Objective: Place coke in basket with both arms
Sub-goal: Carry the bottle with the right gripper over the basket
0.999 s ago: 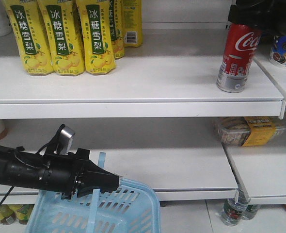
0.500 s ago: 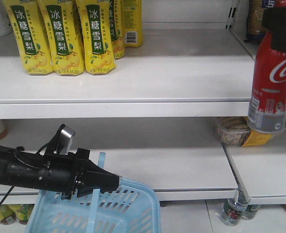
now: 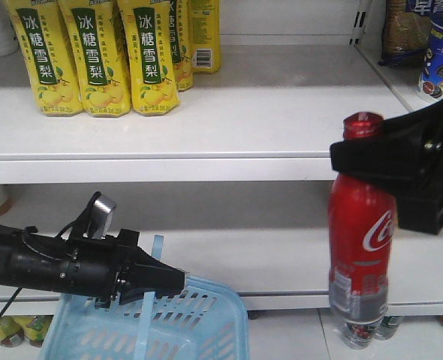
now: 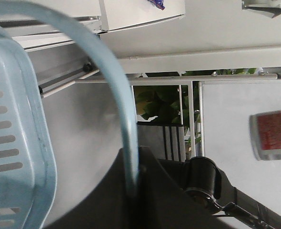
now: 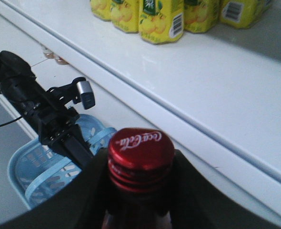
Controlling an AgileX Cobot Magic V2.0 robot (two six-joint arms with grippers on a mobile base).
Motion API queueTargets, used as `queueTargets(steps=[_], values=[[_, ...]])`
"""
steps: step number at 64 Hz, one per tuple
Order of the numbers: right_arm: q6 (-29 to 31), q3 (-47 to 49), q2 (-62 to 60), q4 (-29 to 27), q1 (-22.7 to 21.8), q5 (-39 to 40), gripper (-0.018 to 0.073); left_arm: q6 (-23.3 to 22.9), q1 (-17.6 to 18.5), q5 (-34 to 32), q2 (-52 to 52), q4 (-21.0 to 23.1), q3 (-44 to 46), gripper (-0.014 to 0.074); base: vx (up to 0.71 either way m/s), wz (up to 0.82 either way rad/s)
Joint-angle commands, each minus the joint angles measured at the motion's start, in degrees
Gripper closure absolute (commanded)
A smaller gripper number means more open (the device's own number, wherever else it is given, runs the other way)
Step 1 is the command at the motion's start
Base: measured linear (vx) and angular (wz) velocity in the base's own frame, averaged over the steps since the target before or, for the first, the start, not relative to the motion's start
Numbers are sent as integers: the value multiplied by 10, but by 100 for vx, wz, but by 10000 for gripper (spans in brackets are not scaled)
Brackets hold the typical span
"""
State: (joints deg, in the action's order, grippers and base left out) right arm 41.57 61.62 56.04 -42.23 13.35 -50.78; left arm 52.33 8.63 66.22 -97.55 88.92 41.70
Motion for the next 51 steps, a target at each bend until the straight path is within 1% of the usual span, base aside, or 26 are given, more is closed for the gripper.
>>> queueTargets(steps=[1,9,13,16,20,25,29,34,41,45,51], values=[[45,-22,11,-90,0,46,564,7,1,44,26,37,11,603,0,0],[100,-74,41,-175,0,46,564,7,1,44,26,37,11,603,0,0],[132,-93,58,-207,13,53,564,7,1,44,26,37,11,603,0,0],[146,-104,70,-225,30,67,564,7,1,44,26,37,11,603,0,0],[171,-113,91,-248,67,86,564,7,1,44,26,37,11,603,0,0],[192,-113,119,-251,116,122,564,7,1,44,26,37,11,603,0,0],[197,-113,140,-250,149,157,564,7,1,44,26,37,11,603,0,0],[196,-113,163,-251,172,210,564,7,1,44,26,37,11,603,0,0],[173,-113,193,-277,183,264,564,7,1,44,26,37,11,603,0,0],[167,-113,208,-299,186,274,563,7,1,44,26,37,11,603,0,0],[168,-113,232,-312,188,277,563,7,1,44,26,37,11,603,0,0]])
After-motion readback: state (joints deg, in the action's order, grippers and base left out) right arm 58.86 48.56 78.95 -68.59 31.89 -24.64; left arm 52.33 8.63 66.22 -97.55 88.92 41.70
